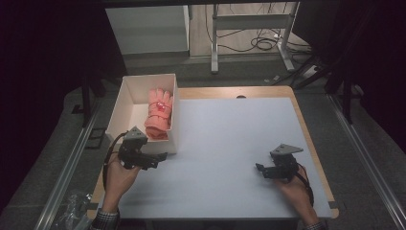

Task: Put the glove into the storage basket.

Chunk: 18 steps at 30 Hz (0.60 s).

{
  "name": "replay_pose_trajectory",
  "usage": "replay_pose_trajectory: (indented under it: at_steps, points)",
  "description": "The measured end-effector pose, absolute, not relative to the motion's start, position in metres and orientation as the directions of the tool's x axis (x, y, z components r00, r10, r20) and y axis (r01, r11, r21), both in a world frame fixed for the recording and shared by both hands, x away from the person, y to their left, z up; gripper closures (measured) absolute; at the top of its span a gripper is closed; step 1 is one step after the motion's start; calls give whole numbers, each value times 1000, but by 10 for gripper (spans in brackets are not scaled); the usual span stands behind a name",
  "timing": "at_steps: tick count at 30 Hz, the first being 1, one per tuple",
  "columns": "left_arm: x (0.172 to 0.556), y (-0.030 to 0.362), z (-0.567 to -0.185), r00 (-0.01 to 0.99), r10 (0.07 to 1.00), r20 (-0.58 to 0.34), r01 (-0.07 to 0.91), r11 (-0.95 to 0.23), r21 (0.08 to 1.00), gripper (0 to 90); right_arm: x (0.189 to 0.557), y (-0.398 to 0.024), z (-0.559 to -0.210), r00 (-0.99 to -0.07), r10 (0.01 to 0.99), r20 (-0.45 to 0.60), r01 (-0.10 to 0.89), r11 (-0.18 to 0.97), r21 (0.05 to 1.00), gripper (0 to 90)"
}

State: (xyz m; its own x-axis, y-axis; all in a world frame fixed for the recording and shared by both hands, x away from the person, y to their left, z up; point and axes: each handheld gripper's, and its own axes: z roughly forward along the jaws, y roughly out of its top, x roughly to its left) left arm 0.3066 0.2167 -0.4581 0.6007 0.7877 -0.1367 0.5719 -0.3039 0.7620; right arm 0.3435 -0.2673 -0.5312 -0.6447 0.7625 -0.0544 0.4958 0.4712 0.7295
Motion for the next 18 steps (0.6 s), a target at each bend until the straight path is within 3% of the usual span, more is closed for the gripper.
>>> replay_pose_trajectory:
  at_steps: [18]
  points:
    - [298,185,-465,663,737,-130,538,-349,767,2,344,-267,-531,-644,763,-54,496,470,731,217]
